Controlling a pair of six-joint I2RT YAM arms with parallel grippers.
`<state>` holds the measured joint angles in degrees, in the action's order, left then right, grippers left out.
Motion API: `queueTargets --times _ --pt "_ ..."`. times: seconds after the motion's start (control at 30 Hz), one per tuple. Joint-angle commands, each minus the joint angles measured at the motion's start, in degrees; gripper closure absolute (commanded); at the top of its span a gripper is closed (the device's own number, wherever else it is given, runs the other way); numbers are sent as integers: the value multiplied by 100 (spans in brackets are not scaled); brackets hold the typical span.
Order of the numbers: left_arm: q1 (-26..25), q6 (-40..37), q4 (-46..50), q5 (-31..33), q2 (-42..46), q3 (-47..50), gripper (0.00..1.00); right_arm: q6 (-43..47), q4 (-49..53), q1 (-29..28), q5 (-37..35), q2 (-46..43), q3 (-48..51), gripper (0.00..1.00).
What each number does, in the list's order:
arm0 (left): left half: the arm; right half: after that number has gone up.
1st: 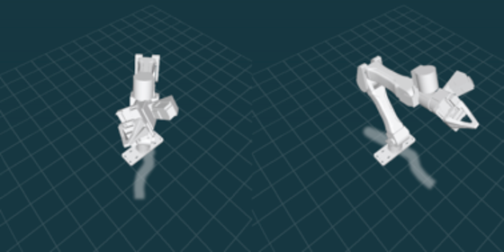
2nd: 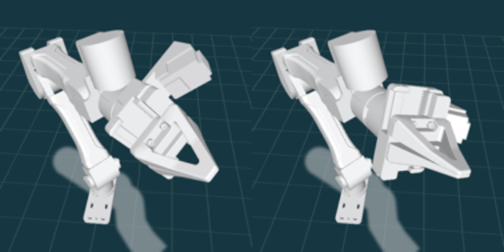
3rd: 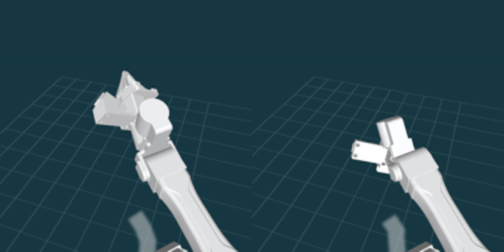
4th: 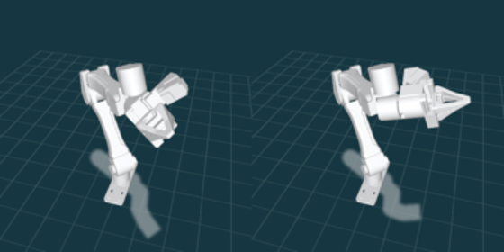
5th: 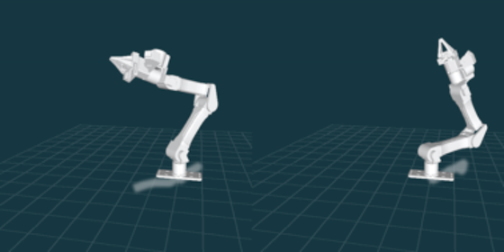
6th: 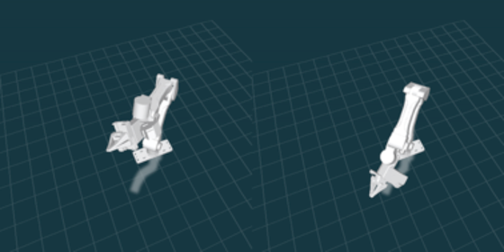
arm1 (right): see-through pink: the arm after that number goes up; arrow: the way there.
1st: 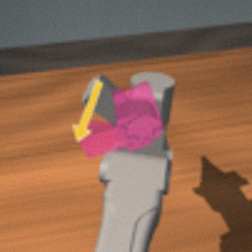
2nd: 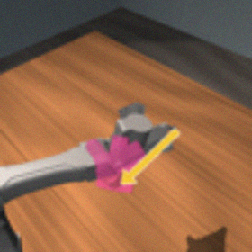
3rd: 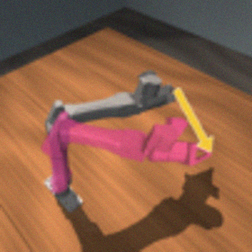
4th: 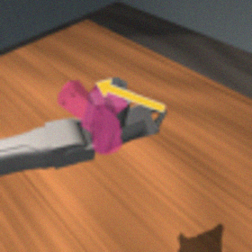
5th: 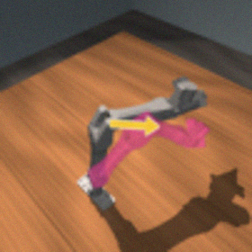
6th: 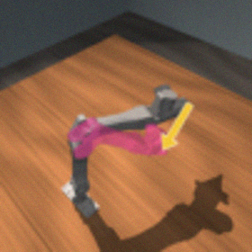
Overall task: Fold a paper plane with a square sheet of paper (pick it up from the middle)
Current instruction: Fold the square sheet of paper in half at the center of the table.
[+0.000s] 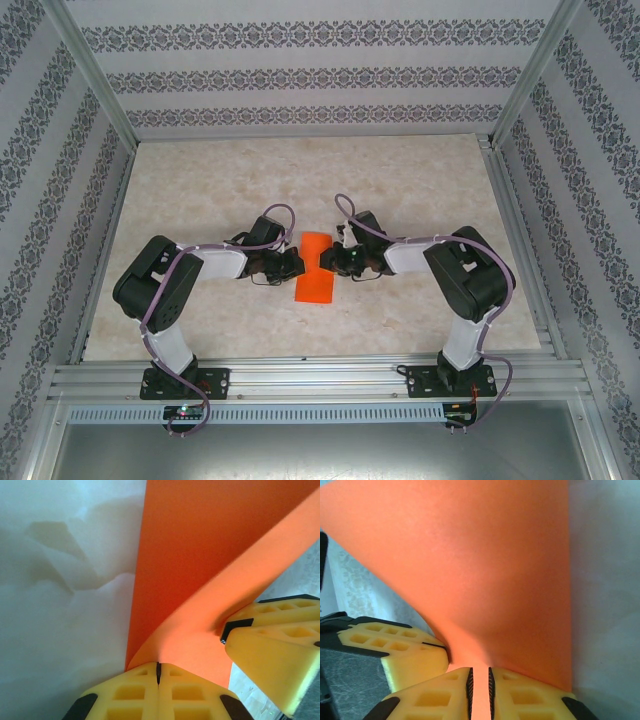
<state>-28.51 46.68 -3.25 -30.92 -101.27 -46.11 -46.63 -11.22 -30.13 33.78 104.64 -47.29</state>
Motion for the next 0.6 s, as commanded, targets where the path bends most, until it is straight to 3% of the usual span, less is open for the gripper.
queueTargets --times 0.0,0.27,0.47,0.57 --pt "-76 -191 1098 547 -473 247 100 119 35 207 289 -154 -318 81" --pt "-82 -194 1107 545 -496 224 100 260 102 328 360 476 -572 82" --pt "-70 -203 1116 553 -466 251 100 544 654 324 -151 628 -622 82" --pt "-67 -224 1142 573 -463 259 100 572 823 320 35 613 -841 81"
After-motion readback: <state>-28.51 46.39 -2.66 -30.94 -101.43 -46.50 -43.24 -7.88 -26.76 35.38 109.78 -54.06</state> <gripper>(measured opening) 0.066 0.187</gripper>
